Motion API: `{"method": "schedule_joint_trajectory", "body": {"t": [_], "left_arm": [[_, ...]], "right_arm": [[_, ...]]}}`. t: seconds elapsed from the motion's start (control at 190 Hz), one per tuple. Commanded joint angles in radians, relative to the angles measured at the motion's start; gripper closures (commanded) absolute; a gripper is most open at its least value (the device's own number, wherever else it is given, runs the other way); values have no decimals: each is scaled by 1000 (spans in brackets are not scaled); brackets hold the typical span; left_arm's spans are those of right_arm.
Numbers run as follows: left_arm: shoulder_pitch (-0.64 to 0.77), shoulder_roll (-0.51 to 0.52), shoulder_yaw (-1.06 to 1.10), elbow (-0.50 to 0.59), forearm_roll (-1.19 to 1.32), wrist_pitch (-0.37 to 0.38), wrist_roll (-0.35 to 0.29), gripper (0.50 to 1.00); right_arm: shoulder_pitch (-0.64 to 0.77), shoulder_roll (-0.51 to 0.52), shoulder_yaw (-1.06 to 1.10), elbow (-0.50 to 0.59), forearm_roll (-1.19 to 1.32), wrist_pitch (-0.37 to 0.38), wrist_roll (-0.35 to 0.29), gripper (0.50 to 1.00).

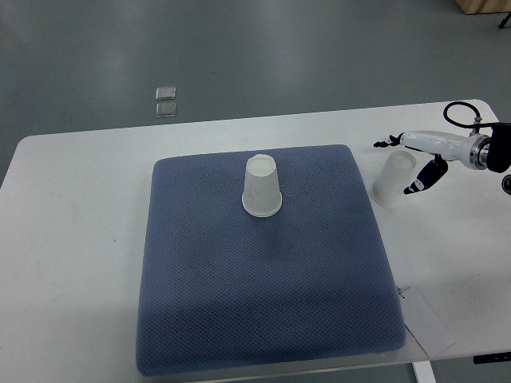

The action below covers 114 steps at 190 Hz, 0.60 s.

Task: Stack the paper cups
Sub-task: 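Close the right hand's fingers around the white cup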

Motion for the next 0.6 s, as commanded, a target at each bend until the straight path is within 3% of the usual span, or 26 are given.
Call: {"method": "schedule_joint_trajectory", "body": {"t": [0.0,0.425,0.557,0.593], "left_arm": [[1,0,0,0,0,0,0,500],[-1,0,0,0,0,0,0,500],[-1,0,0,0,0,0,0,500],[1,0,0,0,0,0,0,500]], "right_arm": [[1,17,-5,-30,-3,-35,0,593],[1,34,-51,-36,-3,-60,3,748],[1,34,-51,-42,-3,-61,3,854],[1,34,-50,-46,-3,-63,3,932]]}}
